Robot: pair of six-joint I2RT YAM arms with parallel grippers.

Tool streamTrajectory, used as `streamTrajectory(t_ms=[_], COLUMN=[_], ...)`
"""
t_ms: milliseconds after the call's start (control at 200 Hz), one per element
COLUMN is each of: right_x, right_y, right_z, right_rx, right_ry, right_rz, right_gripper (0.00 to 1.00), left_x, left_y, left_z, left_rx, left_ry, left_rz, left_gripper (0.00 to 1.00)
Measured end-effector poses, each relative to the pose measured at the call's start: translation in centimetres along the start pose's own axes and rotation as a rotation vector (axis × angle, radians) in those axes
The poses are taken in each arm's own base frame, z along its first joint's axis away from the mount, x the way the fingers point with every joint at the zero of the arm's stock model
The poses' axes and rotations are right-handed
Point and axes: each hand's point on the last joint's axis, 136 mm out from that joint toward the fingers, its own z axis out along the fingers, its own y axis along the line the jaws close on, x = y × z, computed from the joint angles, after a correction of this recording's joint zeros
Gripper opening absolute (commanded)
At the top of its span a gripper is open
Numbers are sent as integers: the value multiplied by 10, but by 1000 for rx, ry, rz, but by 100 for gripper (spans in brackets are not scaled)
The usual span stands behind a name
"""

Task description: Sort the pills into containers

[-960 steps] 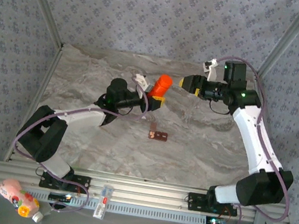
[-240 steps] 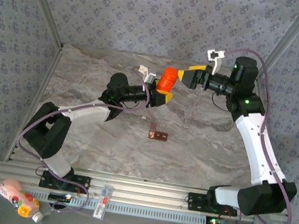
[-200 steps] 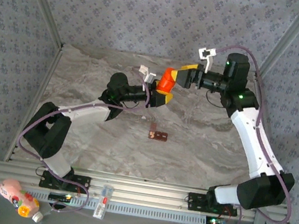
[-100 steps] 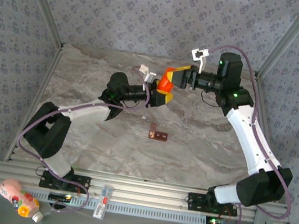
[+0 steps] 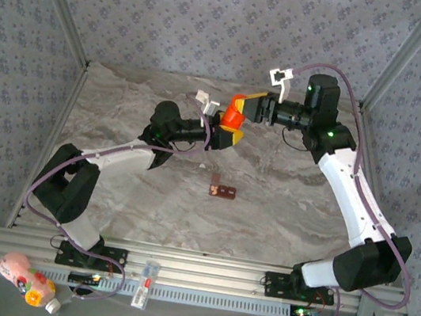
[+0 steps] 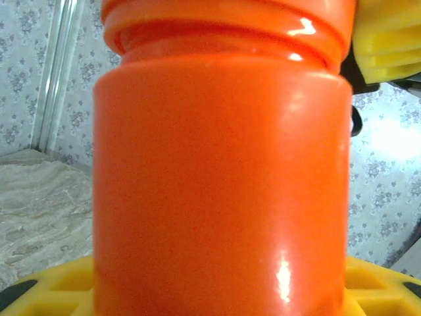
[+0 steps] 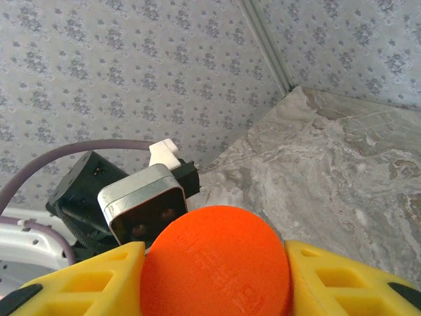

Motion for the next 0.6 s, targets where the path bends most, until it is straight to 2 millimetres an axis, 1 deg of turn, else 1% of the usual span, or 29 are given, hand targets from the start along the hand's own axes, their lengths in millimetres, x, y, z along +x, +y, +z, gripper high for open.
streamTrajectory(t_ms=[120,390,600], right_x=[0,4,10], right_y=[-6,-22,-32], right_z=[4,16,23], right_rx=[67,289,433], right_ry=[-16,-102,-177], right_rz=[15,63,99], right_gripper=[43,43,44], left_x=[0,7,17], left_y=[8,30,43], left_z=[0,-2,-3], left_rx=[-41,-160,-238], left_ry=[-5,-6,-7], left_rz=[3,35,46], left_gripper=[0,0,0])
